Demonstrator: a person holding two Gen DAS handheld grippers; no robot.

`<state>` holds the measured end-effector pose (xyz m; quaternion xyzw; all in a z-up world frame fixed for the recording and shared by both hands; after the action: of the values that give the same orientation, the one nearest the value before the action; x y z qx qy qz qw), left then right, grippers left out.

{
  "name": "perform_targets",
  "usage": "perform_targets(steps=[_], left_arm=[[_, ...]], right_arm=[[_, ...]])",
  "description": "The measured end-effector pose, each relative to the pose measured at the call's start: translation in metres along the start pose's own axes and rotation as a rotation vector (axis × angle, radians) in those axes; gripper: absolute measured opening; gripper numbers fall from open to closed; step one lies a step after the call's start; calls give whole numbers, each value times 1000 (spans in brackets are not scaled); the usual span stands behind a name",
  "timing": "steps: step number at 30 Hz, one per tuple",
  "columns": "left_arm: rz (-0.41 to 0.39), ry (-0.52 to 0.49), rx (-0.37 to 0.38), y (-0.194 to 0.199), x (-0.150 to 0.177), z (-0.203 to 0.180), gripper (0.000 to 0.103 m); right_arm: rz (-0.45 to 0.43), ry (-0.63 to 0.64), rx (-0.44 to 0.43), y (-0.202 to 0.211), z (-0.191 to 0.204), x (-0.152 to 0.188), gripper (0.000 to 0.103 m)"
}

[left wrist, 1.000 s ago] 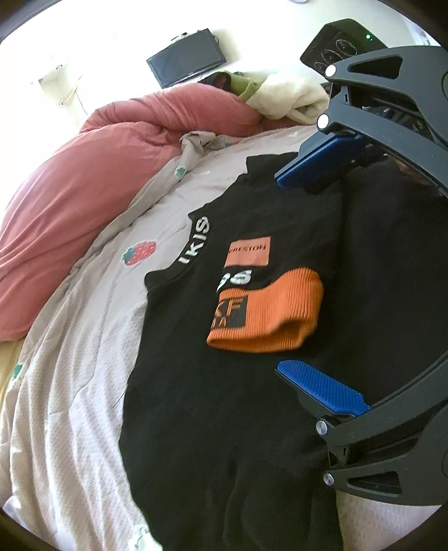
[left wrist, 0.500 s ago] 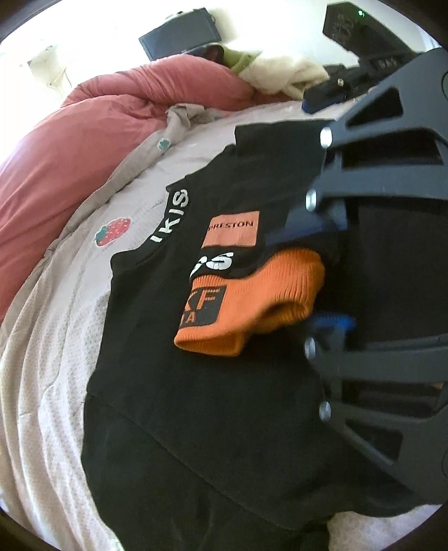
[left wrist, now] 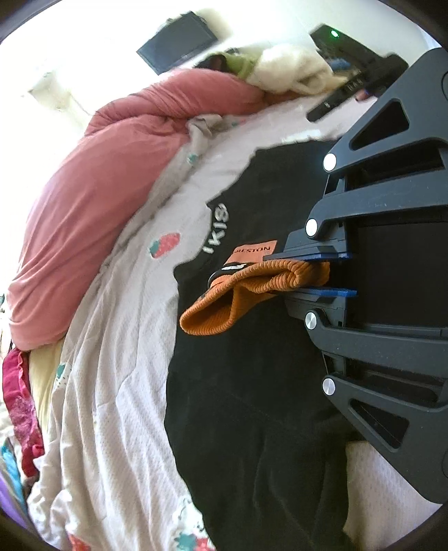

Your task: Fold small clothes

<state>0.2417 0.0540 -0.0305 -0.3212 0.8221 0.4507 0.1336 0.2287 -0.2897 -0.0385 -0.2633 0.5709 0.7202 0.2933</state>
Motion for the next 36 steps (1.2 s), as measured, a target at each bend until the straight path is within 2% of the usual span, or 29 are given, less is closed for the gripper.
perform_targets(steps=[4, 6, 13, 15, 17, 19, 22, 24, 28, 32, 36], left_arm=[[-14, -17, -51, 4, 2, 5, 10], [-32, -19, -73, 9, 2, 7, 16], [-108, -106, -136, 18, 0, -14, 17], [-73, -117, -113, 7, 3, -19, 28], [-21, -116, -110, -6, 9, -17, 28], [36, -109, -140, -25, 16, -7, 29], [64, -67, -173, -38, 23, 14, 29], [54, -49, -149, -39, 26, 19, 29], [53, -60, -146, -31, 26, 16, 32], [28, -61, -163, -17, 25, 13, 44], [-3, -59, -155, 1, 25, 9, 55]], right_arm=[[26, 50, 30, -8, 9, 4, 50], [41, 79, 21, -13, 17, 6, 50], [113, 195, 14, -34, 47, 18, 50], [135, 212, 14, -40, 50, 23, 50], [157, 215, 24, -44, 50, 26, 50], [185, 205, 37, -49, 46, 30, 50], [206, 187, 36, -53, 40, 33, 50], [206, 187, 33, -53, 40, 33, 51], [199, 177, 18, -47, 41, 33, 57], [182, 170, -2, -35, 44, 33, 63], [159, 162, -21, -21, 47, 32, 77]])
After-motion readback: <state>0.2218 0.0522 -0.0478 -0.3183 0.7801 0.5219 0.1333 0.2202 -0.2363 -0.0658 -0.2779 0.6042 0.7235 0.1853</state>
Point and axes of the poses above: each gripper's, at about its wrist camera, not at the fingertips, and y roughly against the way its jaws point, z to its left, x to its underside, the point moved 5 cm from there along -y, roughly the way its jaws point, and after that the axes turned 4 degrees about x, right-handed, at the moved point
